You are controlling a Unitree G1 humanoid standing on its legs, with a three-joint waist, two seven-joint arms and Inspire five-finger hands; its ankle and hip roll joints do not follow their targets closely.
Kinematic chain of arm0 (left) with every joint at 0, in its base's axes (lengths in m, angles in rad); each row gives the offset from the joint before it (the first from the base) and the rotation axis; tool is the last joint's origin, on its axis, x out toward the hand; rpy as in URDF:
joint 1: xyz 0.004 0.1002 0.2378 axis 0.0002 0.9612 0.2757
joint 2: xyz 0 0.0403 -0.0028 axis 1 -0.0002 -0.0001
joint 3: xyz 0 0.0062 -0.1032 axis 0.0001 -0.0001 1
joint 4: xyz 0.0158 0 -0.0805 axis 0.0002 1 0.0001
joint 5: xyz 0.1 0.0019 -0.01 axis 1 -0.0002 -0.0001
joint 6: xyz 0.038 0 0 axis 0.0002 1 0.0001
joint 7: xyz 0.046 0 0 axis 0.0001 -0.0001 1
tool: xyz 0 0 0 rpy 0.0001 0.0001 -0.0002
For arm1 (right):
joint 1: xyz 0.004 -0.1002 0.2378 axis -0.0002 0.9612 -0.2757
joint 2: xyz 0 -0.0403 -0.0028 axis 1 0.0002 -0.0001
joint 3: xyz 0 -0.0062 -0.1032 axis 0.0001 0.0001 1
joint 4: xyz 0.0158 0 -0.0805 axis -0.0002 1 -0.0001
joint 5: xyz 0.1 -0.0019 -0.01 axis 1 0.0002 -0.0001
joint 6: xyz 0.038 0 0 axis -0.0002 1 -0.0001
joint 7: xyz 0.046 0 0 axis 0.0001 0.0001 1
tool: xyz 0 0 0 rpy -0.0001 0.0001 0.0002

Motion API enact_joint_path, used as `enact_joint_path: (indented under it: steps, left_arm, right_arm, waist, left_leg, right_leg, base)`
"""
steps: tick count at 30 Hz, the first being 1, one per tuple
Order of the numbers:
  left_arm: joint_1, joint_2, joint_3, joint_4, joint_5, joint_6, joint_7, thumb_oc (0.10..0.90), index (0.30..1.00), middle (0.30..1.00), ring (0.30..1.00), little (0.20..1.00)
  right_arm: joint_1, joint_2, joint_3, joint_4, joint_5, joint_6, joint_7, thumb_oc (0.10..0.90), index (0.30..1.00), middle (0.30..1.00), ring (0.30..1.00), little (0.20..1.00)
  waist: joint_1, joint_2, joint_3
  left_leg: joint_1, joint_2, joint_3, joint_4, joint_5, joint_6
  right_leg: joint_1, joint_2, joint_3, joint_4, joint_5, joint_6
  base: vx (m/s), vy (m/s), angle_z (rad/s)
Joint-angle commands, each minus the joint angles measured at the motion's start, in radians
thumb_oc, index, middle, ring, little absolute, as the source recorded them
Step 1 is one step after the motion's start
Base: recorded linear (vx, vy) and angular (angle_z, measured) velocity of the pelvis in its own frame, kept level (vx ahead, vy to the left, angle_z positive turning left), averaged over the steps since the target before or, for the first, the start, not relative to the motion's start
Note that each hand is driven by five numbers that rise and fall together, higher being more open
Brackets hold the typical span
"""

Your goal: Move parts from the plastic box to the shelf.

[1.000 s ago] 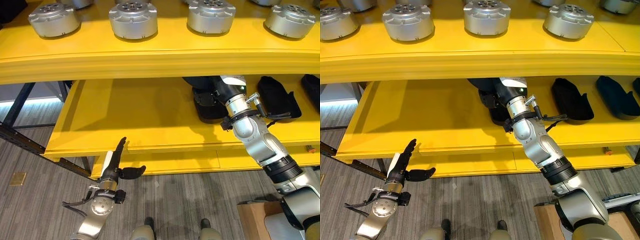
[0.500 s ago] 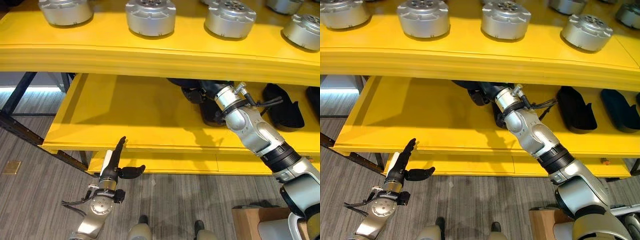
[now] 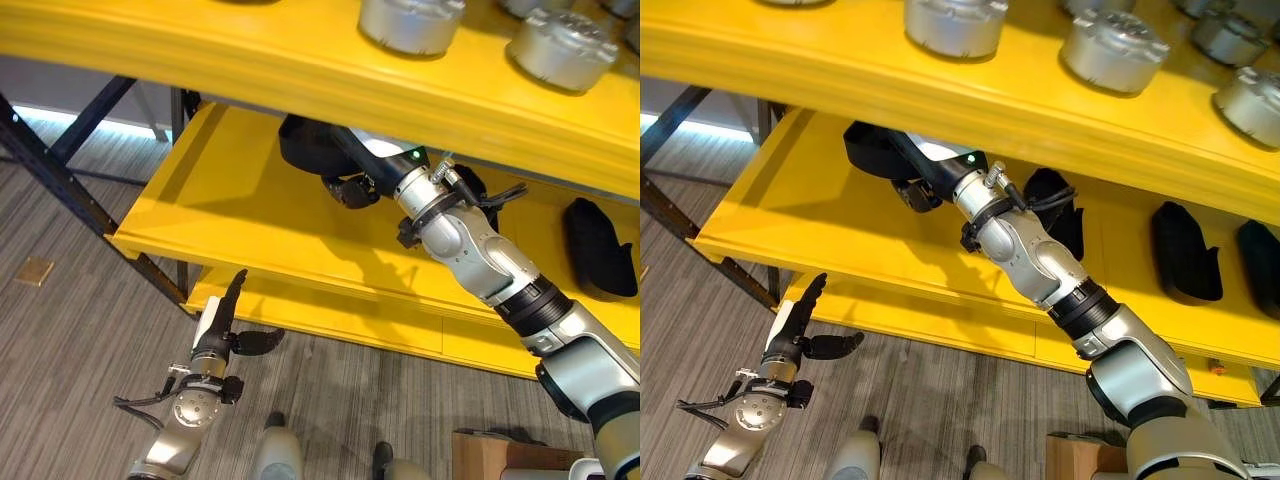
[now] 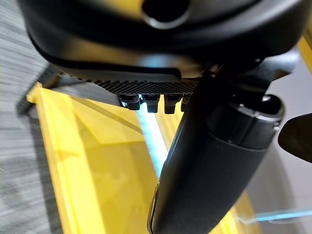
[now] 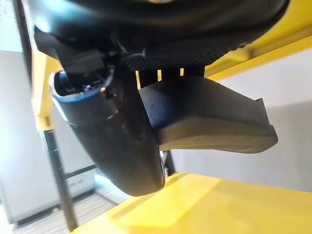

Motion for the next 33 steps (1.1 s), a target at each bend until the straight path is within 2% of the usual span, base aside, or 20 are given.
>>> enact_joint_path:
  steps: [1, 10, 19, 26, 33]
  left_arm:
    - [-0.035, 0.074, 0.031, -0.132, -0.032, -0.095, 0.048, 0.9, 1.0, 1.0, 1.0, 1.0]
    - [-0.064, 0.08, 0.014, -0.14, -0.023, -0.091, 0.052, 0.9, 1.0, 1.0, 1.0, 1.0]
    - [-0.054, 0.099, 0.011, -0.143, -0.014, -0.094, 0.058, 0.9, 1.0, 1.0, 1.0, 1.0]
    - [-0.058, 0.1, 0.007, -0.134, -0.017, -0.099, 0.065, 0.9, 1.0, 1.0, 1.0, 1.0]
    - [-0.068, 0.085, 0.001, -0.126, -0.027, -0.107, 0.073, 0.9, 1.0, 1.0, 1.0, 1.0]
  right_arm:
    - [-0.213, 0.001, -0.066, -0.098, -0.003, -0.026, -0.069, 0.4, 0.3, 0.3, 0.3, 0.3]
    - [-0.23, -0.017, -0.05, -0.106, 0.006, -0.029, -0.061, 0.4, 0.3, 0.3, 0.3, 0.3]
    - [-0.263, -0.072, -0.018, -0.056, -0.003, -0.021, -0.064, 0.4, 0.3, 0.3, 0.3, 0.3]
    - [-0.263, -0.109, 0.009, 0.047, -0.047, 0.006, -0.074, 0.4, 0.3, 0.3, 0.3, 0.3]
    - [-0.27, -0.101, 0.033, 0.182, -0.083, 0.04, -0.087, 0.4, 0.3, 0.3, 0.3, 0.3]
  waist:
    - [0.023, -0.014, -0.027]
    - [0.021, -0.002, -0.006]
    - [0.018, 0.033, 0.027]
    - [0.01, 0.053, 0.039]
    - [0.005, 0.067, 0.051]
  left_leg:
    - [-0.091, 0.045, -0.106, 0.216, -0.117, 0.004]
    - [-0.152, 0.043, -0.154, 0.321, -0.164, 0.009]
    - [-0.221, 0.024, -0.165, 0.396, -0.186, 0.004]
    - [-0.247, 0.023, -0.174, 0.412, -0.186, 0.001]
    - [-0.265, 0.022, -0.176, 0.412, -0.178, -0.002]
  right_leg:
    - [0.019, -0.054, -0.014, 0.053, 0.016, -0.008]
    - [-0.061, -0.044, -0.013, 0.227, -0.074, -0.031]
    - [-0.154, -0.054, -0.013, 0.368, -0.142, -0.051]
    - [-0.191, -0.057, -0.014, 0.414, -0.166, -0.057]
    - [-0.211, -0.058, -0.016, 0.426, -0.17, -0.06]
  base:
    - [-0.06, 0.027, 0.13]
    - [-0.03, 0.002, 0.11]
    - [-0.01, -0.015, 0.02]
    - [-0.01, -0.028, 0.05]
    - [0.0, -0.016, 0.02]
